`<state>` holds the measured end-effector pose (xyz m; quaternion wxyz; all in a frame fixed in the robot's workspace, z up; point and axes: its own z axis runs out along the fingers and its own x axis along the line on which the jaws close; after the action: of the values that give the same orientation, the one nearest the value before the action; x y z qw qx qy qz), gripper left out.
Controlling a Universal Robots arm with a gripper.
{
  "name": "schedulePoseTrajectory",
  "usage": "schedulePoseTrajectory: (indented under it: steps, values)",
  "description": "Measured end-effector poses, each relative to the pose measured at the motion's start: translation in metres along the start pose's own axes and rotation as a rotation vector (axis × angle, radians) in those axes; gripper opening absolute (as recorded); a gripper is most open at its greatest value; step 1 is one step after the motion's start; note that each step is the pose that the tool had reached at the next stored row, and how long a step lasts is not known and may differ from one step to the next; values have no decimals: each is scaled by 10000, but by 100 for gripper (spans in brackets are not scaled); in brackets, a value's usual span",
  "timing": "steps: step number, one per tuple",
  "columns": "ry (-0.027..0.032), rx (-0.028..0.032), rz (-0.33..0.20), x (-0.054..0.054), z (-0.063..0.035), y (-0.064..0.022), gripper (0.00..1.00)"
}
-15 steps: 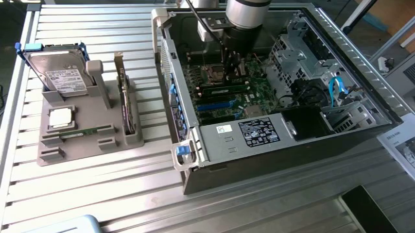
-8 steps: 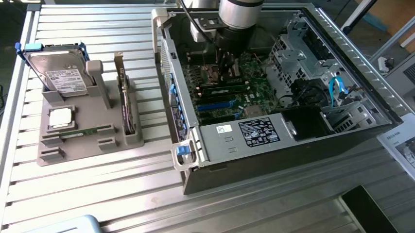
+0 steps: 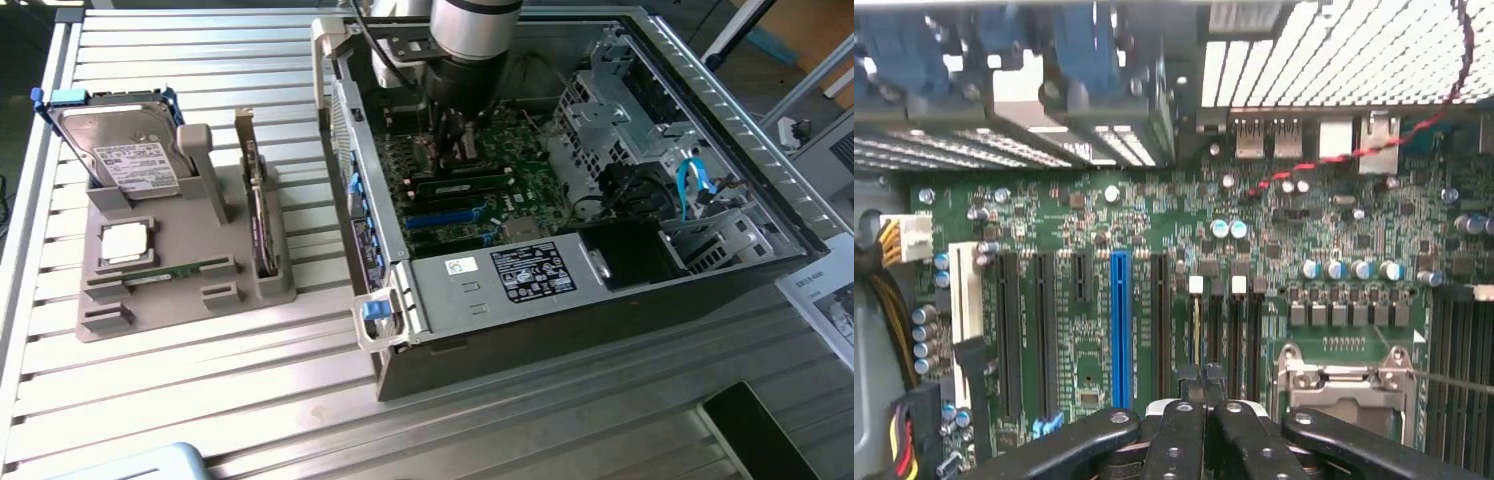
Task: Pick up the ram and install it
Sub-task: 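Press down the ram until it locks into place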
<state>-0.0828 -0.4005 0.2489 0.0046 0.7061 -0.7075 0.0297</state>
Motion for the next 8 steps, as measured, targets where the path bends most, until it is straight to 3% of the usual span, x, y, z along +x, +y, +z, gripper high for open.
schedulePoseTrajectory:
  steps: [8]
  values:
    - [0,1,0,0,-4,127,11]
